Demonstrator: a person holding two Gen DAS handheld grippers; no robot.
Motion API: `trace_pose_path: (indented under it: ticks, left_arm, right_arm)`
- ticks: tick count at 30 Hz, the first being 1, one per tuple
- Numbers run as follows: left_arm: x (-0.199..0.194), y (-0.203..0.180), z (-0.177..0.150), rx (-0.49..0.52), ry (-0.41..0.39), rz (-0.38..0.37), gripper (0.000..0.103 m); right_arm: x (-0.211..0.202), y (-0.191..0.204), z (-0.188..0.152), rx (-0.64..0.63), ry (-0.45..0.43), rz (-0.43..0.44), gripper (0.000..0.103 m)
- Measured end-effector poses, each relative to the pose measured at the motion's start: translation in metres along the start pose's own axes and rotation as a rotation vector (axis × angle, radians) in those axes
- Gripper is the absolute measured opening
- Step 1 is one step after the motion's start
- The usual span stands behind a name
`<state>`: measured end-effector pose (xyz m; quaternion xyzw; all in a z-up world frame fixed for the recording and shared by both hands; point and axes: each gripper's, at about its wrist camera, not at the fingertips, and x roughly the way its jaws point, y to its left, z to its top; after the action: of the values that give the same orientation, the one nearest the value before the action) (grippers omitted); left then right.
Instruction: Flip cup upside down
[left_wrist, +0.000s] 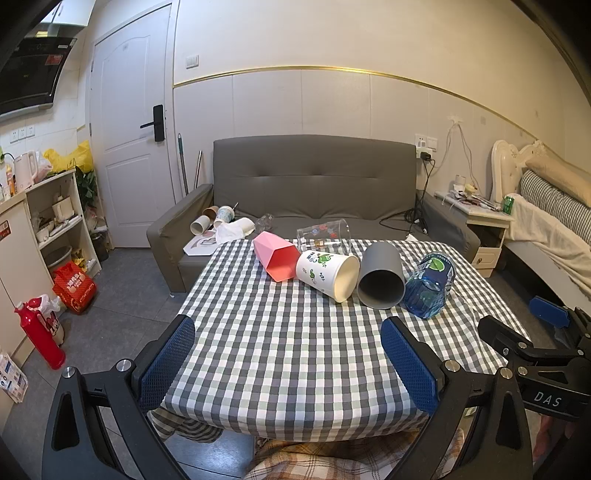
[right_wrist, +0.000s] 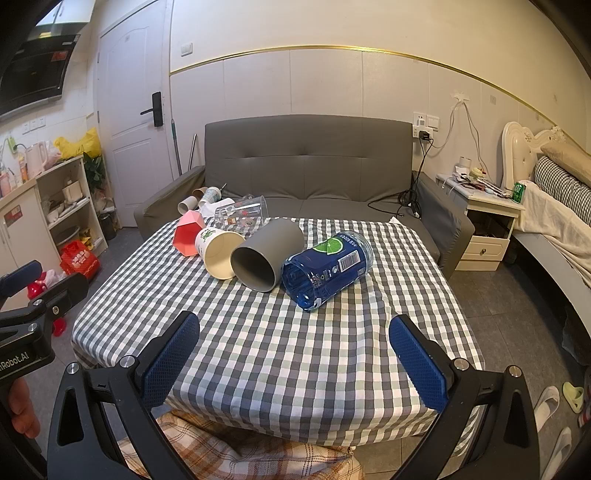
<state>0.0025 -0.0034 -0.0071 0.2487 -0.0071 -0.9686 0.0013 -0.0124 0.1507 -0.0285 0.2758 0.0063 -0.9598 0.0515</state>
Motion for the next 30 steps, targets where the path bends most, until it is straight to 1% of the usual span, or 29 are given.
trace_pose_path:
  ticks: [11,15,19,22,25,26,30]
  left_arm:
    - [0.007,0.009,0.0,-0.01,0.027,0.016,0.103]
    - [0.018,0.02,0.004,-0.04,0.065,0.021,0.103]
    - [0.033,0.036,0.011,-0.092,0.108,0.015,0.103]
    - [0.046,0.046,0.016,-0.093,0.126,0.049,0.103]
    - [0.058,0.054,0.019,-0.09,0.138,0.081,0.103]
    - [0.065,0.057,0.02,-0.086,0.149,0.101,0.103]
    - [0.085,0.071,0.021,-0.1,0.177,0.125,0.103]
  right_arm:
    - [0.0,0.004,0.005,-0.032,0.001,-0.003,0.103]
    - [0.001,0.011,0.015,-0.091,-0.008,0.028,0.103]
    - [0.012,0.022,0.039,-0.173,0.014,0.099,0.103]
    - [0.029,0.035,0.062,-0.231,0.043,0.157,0.103]
    - [0.056,0.055,0.082,-0.309,0.091,0.218,0.103]
    - [0.067,0.063,0.087,-0.339,0.111,0.236,0.103]
    - [0.12,0.09,0.099,-0.457,0.211,0.277,0.103]
